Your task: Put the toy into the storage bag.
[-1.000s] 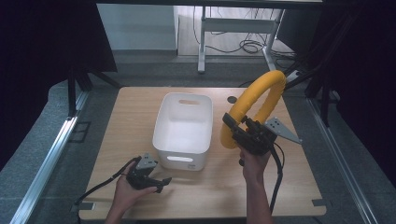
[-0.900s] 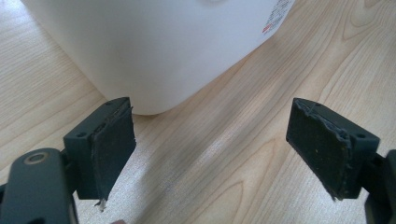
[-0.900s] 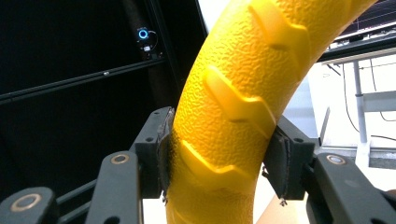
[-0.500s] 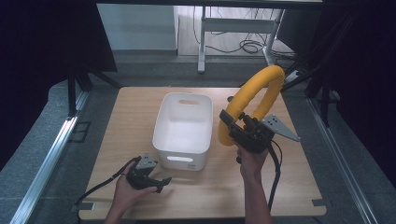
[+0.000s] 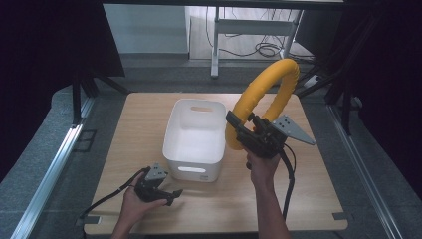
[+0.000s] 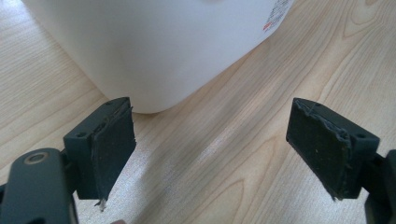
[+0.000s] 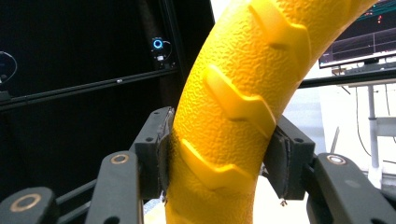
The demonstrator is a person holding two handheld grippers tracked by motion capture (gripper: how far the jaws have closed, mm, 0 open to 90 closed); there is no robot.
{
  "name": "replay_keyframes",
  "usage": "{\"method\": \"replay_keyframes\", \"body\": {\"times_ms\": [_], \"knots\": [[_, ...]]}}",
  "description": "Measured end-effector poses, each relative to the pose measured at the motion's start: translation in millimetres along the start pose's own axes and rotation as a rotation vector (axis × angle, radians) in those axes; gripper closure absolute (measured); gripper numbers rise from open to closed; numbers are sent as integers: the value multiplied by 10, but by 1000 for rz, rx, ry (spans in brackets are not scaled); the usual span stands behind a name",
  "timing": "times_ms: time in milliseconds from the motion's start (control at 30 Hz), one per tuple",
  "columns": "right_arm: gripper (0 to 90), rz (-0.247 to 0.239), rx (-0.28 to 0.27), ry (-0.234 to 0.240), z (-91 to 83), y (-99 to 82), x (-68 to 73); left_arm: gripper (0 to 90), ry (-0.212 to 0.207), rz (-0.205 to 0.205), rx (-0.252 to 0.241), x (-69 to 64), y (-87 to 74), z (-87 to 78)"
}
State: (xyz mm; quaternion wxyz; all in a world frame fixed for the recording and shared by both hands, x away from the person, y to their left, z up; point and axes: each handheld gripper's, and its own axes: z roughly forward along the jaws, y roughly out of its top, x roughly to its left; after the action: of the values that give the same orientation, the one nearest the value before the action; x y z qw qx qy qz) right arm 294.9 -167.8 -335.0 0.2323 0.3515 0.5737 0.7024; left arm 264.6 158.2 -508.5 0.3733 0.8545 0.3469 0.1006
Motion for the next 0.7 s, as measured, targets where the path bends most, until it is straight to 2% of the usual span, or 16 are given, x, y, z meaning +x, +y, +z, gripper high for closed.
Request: {"method": "replay_keyframes", "body": {"times_ms": [133,367,700], "knots": [[480,-14,0,6,31,34,43,157,-2,-3,3,-3,-1,6],[480,-27,-6,44,117,112,163,157,-1,-5,0,-1,0,0],[479,-19,-12,63,233,127,236,156,0,-7,-3,1,2,-14]]}}
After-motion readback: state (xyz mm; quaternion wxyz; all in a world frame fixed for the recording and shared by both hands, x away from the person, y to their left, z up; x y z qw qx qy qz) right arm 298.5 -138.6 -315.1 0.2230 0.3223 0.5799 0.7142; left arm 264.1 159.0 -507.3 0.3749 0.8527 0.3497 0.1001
